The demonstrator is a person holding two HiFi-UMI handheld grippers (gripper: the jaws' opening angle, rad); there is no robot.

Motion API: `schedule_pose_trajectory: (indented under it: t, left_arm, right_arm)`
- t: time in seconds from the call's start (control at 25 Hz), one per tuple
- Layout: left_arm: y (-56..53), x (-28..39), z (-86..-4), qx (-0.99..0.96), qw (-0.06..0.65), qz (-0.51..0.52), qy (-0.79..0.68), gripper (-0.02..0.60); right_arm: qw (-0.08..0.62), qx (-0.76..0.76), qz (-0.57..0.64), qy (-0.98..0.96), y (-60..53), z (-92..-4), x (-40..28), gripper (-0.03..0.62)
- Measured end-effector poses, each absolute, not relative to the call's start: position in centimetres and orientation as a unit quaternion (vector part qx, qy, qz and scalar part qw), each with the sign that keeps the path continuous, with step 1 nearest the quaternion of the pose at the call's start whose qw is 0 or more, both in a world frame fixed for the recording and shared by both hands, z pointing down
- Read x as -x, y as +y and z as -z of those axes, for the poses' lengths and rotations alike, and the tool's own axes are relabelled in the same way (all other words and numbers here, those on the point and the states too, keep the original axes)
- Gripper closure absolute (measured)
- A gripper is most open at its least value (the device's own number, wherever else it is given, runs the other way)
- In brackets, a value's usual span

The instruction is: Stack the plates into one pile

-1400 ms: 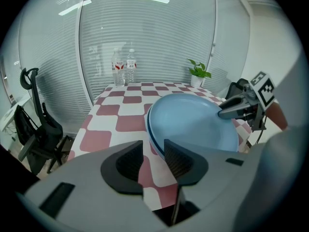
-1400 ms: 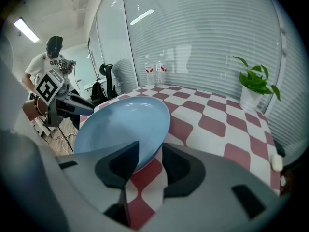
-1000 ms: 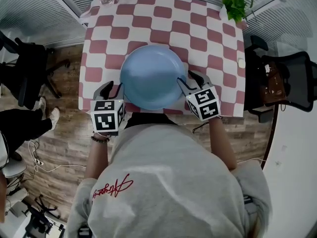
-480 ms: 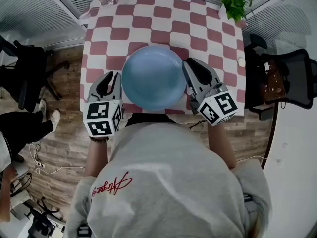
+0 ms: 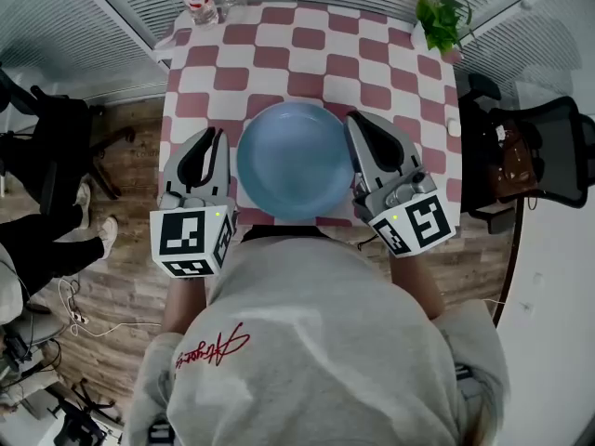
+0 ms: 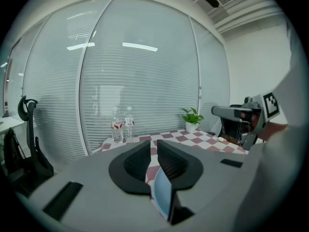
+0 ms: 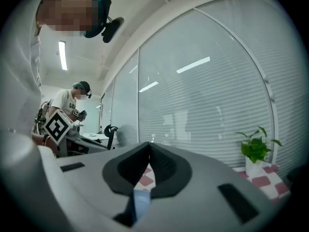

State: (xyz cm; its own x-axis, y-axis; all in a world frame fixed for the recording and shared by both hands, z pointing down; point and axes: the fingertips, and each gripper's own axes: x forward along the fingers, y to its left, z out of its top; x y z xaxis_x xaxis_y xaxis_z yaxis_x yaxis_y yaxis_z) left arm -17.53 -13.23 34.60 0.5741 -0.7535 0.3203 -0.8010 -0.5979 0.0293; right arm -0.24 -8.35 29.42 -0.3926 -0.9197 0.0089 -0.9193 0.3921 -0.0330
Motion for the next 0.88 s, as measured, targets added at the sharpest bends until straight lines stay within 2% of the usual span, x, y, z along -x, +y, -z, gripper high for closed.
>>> schedule_pose_trajectory:
  t: [0.44,0.88]
  left_arm:
    - [-14.4,17.7,-29.2,-0.894,0.03,-0.082,-0.44,0.531]
    - [-15.1,18.4,-28.8,-0.899,0.02,-0.076,-0.432,0.534]
  right_arm:
    - [0.004,0.572,-0.016,0.82,-9.2,-25.8,0.9,0.583]
    - [-0.006,0.573,-0.026,0.819,-9.8,-25.5,2.1,0.583]
